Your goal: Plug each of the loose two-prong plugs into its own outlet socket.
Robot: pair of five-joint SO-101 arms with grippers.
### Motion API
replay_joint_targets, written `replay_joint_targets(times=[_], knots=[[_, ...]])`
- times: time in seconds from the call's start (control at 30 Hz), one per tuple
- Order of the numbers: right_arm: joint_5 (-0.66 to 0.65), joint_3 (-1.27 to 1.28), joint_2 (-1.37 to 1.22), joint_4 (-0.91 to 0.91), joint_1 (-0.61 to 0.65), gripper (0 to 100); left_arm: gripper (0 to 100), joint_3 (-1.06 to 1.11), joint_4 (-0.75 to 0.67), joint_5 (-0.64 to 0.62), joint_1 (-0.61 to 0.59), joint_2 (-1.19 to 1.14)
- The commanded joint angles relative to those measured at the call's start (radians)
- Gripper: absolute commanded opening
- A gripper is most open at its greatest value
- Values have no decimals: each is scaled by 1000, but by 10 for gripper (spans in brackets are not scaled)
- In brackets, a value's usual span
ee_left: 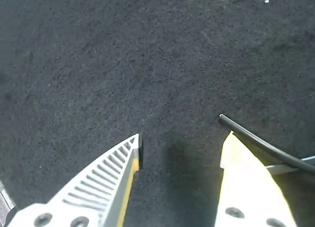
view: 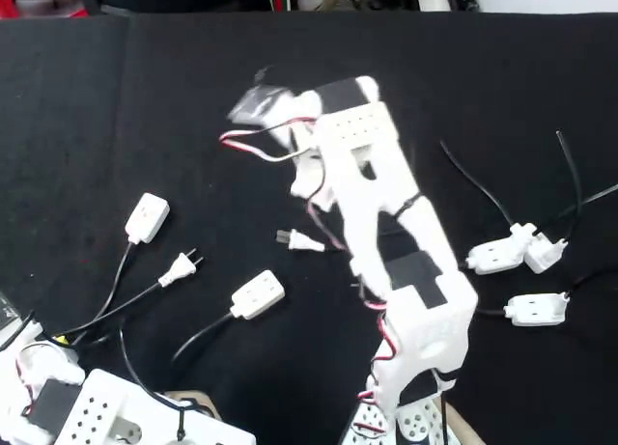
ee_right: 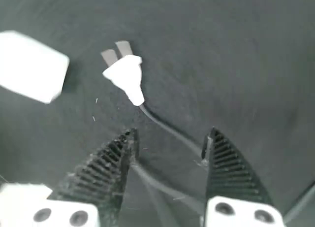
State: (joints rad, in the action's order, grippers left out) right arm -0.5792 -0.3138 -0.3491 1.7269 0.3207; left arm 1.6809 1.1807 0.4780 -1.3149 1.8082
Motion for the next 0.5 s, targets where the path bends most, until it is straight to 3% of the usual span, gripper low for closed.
replay_joint_targets(times=[0.0,0.1,0.2,0.47], knots=[[620,96,71,38,-104,215,266,18,9,3,-7,9],[879,217,105,38,-104,215,266,18,9,3,-7,9],[1053,317,133,8,-103,215,266,18,9,3,-7,9],[1208,467,64,-239,-109,220,266,18,9,3,-7,9]])
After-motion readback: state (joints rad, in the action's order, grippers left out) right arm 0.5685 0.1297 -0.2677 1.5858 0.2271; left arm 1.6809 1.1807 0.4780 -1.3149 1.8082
